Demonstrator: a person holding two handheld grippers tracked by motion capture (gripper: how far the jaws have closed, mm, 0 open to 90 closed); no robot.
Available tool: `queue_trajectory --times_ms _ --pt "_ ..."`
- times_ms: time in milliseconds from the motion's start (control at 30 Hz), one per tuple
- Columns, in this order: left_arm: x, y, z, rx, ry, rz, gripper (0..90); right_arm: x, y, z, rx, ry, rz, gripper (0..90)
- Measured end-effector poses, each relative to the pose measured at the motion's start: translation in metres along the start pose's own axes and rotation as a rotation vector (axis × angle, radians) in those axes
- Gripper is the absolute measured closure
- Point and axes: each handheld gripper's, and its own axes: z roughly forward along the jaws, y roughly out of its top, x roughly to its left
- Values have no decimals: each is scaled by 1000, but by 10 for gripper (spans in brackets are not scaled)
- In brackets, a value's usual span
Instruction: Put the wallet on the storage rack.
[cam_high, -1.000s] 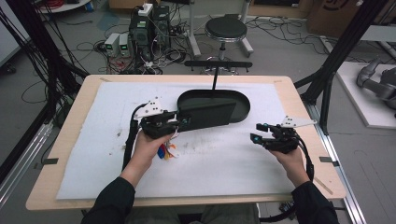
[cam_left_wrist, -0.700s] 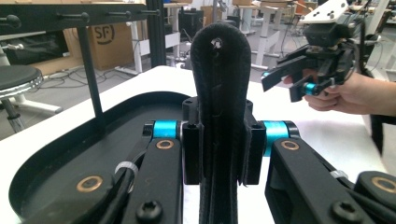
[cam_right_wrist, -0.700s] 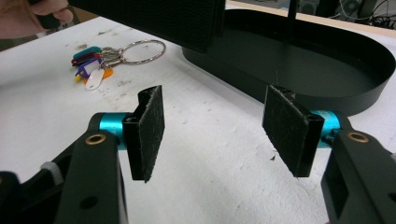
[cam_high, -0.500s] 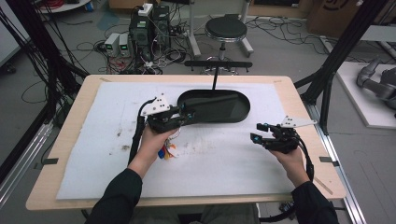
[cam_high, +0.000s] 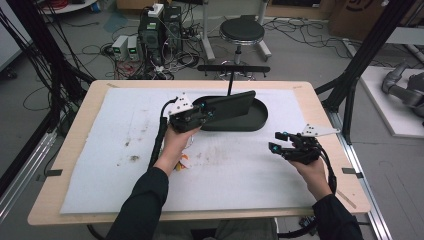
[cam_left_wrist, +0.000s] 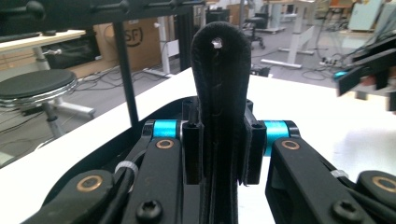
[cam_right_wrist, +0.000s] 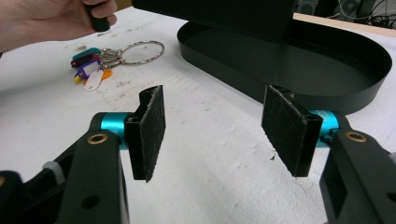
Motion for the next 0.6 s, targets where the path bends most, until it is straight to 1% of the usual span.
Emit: queue_trajectory --times_ms 67,167,333,600 --pt "2 -1 6 5 13 -1 754 0 0 0 0 3 0 404" --pt "6 -2 15 9 14 -12 753 0 0 0 3 4 0 404" --pt "7 -6 30 21 18 -26 753 -1 0 0 3 4 -3 404" --pt "11 -15 51 47 39 -59 753 -1 -1 -2 9 7 1 405"
